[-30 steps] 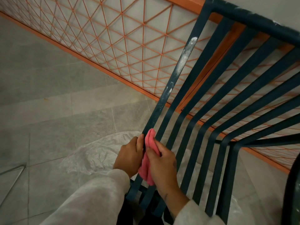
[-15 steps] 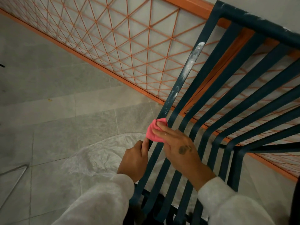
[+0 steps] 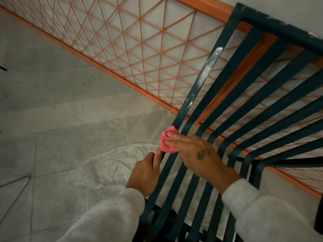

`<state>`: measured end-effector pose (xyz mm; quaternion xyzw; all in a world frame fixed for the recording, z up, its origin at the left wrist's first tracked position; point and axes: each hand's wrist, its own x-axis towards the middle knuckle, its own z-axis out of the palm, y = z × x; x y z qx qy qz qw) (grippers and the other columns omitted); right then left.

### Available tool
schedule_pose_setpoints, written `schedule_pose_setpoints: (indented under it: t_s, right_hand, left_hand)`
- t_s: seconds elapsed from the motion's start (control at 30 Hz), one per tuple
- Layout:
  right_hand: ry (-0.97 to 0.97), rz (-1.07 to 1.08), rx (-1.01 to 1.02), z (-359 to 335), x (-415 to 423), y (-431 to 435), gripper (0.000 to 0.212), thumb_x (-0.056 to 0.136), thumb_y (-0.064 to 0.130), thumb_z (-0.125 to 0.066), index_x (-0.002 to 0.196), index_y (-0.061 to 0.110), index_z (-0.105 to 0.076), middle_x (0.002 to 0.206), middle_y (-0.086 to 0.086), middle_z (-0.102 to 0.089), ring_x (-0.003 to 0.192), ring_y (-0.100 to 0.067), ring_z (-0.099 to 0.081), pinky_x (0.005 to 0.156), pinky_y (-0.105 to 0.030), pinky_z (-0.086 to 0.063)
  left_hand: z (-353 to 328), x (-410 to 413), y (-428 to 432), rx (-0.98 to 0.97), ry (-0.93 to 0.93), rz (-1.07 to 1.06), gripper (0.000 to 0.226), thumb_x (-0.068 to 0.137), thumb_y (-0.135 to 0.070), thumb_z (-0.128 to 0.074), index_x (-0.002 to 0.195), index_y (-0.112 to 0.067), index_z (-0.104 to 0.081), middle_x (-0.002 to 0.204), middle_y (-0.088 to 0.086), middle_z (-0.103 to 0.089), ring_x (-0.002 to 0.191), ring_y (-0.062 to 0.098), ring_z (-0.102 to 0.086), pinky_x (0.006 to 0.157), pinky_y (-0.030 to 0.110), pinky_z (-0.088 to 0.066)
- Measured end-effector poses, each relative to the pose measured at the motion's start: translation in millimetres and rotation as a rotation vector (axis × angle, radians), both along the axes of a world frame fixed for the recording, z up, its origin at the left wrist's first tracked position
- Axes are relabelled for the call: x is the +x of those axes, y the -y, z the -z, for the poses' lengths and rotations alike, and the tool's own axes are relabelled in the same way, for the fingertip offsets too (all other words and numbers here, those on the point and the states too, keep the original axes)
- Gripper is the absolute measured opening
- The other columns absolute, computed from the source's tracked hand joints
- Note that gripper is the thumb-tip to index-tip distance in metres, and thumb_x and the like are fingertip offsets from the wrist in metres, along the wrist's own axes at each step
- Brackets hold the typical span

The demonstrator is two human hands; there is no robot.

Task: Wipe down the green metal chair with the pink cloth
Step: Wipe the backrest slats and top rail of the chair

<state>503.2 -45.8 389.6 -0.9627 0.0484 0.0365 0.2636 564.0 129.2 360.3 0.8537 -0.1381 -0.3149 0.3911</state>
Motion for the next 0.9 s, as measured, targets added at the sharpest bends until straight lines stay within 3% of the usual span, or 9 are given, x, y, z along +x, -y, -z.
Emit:
schedule_pose_setpoints:
  t_s: [0.1,0.23,0.37,0.5,0.6,0.67,0.77,0.83,0.9]
  right_hand:
    - [0.032,0.078,-0.050,6.6,13.2,24.9,0.065,0.078,-0.013,-0.066,0.135,0.018,-0.055,0.146,0.002,-0.049,0.132,-0.020,-0.051,0.111,-0.051,-0.039]
    - [0.016,0.096,-0.141,9.1,18.3,-6.3,0.076,0.079,-0.011,-0.060,0.146,0.021,-0.042,0.157,0.003,-0.032,0.141,-0.024,-0.038,0.112,-0.037,-0.031]
    - [-0.009,-0.046,0.040,2.0,3.4,-14.0,0.079,0.071,-0.019,-0.064,0.138,0.019,-0.053,0.151,0.004,-0.043,0.136,-0.025,-0.046,0.113,-0.040,-0.028]
    - [-0.035,0.068,-0.081,-2.4,24.4,21.4,0.080,0.076,-0.014,-0.057,0.142,0.030,-0.047,0.153,0.014,-0.038,0.131,-0.026,-0.049,0.107,-0.049,-0.041]
    - [-0.008,0.069,-0.125,-11.8,40.7,20.5,0.074,0.073,-0.018,-0.055,0.138,0.020,-0.054,0.151,0.002,-0.045,0.122,-0.034,-0.054,0.099,-0.052,-0.047]
    - [-0.028,-0.017,-0.092,-11.4,36.7,10.3,0.068,0.074,-0.017,-0.057,0.132,0.018,-0.060,0.148,0.000,-0.049,0.129,-0.030,-0.050,0.106,-0.050,-0.042]
    - [-0.149,-0.147,0.041,-8.6,21.5,6.2,0.075,0.075,-0.014,-0.061,0.137,0.026,-0.055,0.152,0.010,-0.042,0.138,-0.012,-0.041,0.116,-0.037,-0.030]
    - [-0.165,-0.105,0.054,-14.4,23.1,19.6,0.075,0.077,-0.013,-0.058,0.137,0.032,-0.054,0.150,0.017,-0.041,0.138,0.001,-0.036,0.119,-0.034,-0.023]
    - [-0.119,-0.021,0.011,-23.2,35.3,27.5,0.069,0.078,-0.012,-0.054,0.132,0.031,-0.058,0.145,0.015,-0.050,0.133,-0.006,-0.045,0.116,-0.041,-0.031]
  left_hand:
    - [0.0,0.1,0.5,0.012,-0.050,-0.010,0.049,0.099,-0.053,-0.030,0.073,-0.018,-0.053,0.061,0.001,-0.061,0.054,0.013,-0.057,0.057,0.025,-0.042]
    - [-0.2,-0.1,0.0,0.016,-0.043,-0.011,0.047,0.099,-0.053,-0.030,0.070,-0.022,-0.050,0.057,-0.003,-0.056,0.050,0.011,-0.053,0.056,0.027,-0.041]
    - [-0.5,0.4,1.6,-0.002,-0.028,-0.009,0.048,0.100,-0.048,-0.032,0.070,-0.016,-0.051,0.058,0.002,-0.056,0.049,0.013,-0.049,0.057,0.038,-0.048]
    - [-1.1,0.4,0.3,0.010,-0.038,0.001,0.044,0.100,-0.051,-0.030,0.070,-0.025,-0.049,0.056,-0.006,-0.055,0.047,0.006,-0.051,0.054,0.020,-0.040]
    - [-1.4,0.0,0.4,0.013,-0.044,0.003,0.042,0.100,-0.051,-0.029,0.070,-0.027,-0.048,0.056,-0.007,-0.054,0.047,0.005,-0.051,0.055,0.017,-0.038]
    - [-2.2,-0.3,0.7,0.014,-0.032,-0.001,0.044,0.100,-0.050,-0.030,0.068,-0.025,-0.047,0.054,-0.005,-0.052,0.045,0.006,-0.048,0.054,0.019,-0.038]
    - [-2.5,-0.5,1.4,0.008,-0.019,-0.011,0.047,0.100,-0.050,-0.031,0.066,-0.020,-0.046,0.053,-0.003,-0.051,0.044,0.007,-0.044,0.052,0.023,-0.039]
    - [-2.0,-0.3,1.4,0.009,-0.026,-0.012,0.047,0.099,-0.050,-0.031,0.067,-0.020,-0.048,0.053,-0.004,-0.052,0.044,0.007,-0.046,0.052,0.023,-0.039]
    - [-1.5,0.0,0.7,0.014,-0.032,-0.004,0.046,0.099,-0.051,-0.030,0.070,-0.023,-0.050,0.055,-0.005,-0.055,0.045,0.006,-0.051,0.053,0.019,-0.039]
